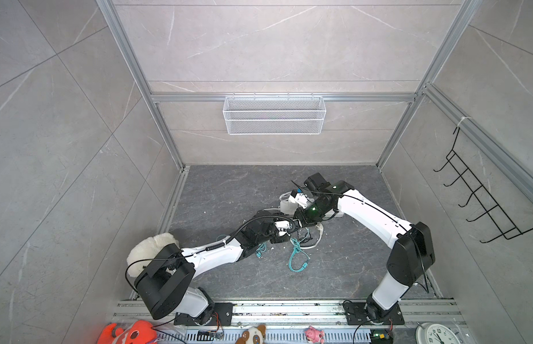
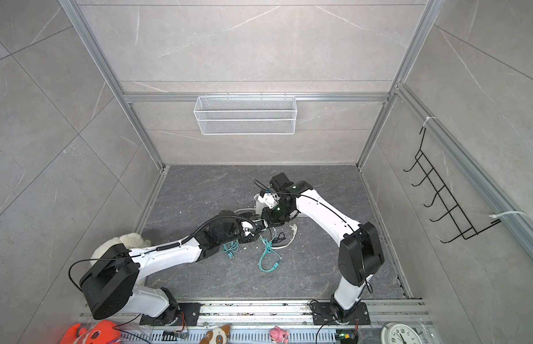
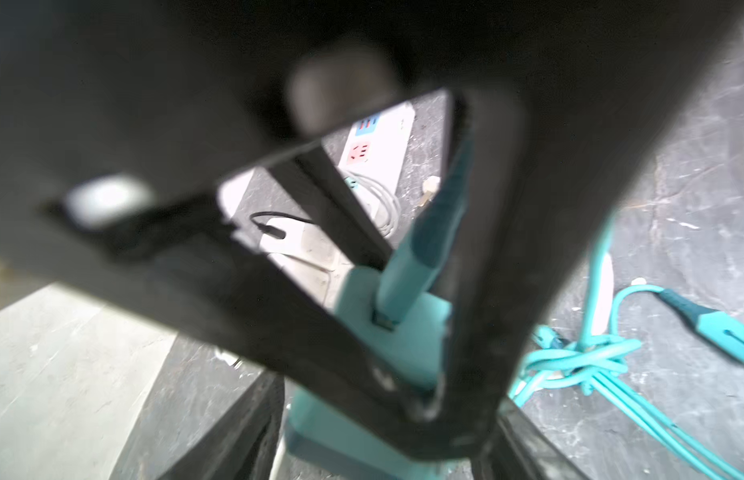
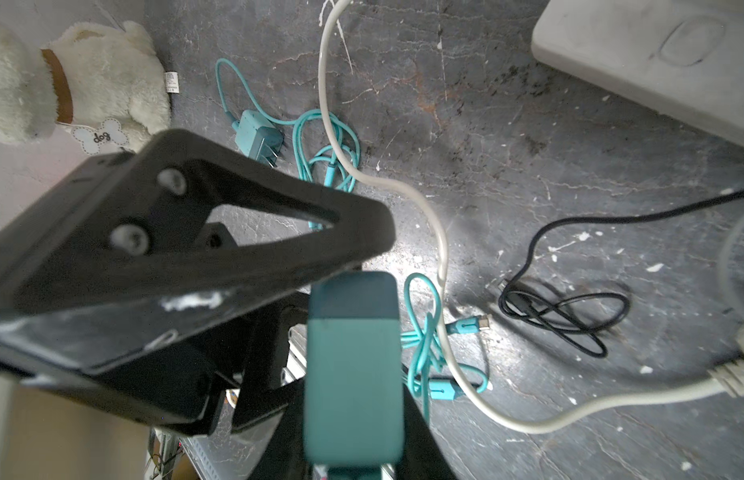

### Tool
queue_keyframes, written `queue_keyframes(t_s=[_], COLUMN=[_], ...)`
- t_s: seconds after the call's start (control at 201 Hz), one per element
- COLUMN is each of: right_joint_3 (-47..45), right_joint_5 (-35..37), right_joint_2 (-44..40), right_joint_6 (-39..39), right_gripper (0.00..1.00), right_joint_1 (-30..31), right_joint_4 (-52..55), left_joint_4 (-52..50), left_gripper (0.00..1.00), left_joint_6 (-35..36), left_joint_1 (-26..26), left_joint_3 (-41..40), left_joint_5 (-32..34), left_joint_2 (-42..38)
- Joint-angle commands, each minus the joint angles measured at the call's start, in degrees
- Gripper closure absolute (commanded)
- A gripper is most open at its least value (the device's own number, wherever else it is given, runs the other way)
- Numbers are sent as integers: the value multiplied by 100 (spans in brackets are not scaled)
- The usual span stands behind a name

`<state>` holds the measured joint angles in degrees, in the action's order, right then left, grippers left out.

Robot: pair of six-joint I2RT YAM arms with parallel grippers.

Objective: Insert plugs into power strip
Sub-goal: Pass the plug.

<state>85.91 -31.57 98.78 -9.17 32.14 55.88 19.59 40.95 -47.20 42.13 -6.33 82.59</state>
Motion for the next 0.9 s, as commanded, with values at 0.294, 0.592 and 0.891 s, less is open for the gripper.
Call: queue_keyframes(t_s=[0.294,0.592,0.891], right_joint_3=[68,132,233], right_joint_5=[-270,-306,-345], right_joint_2=[126,284,426], right_joint_6=[73,98,152], right_gripper=[90,90,89], right_joint_1=[115,134,152], right_joint_4=[-79,-81,-33], left_joint_4=[380,370,387], left_gripper=[30,37,54], left_joint_6=[-107,-145,-362], left_joint_1=[-35,-79,-115], left_joint_3=[399,436,498], left_joint_5=[-380,-478,-607], left_joint_2=[61,99,92])
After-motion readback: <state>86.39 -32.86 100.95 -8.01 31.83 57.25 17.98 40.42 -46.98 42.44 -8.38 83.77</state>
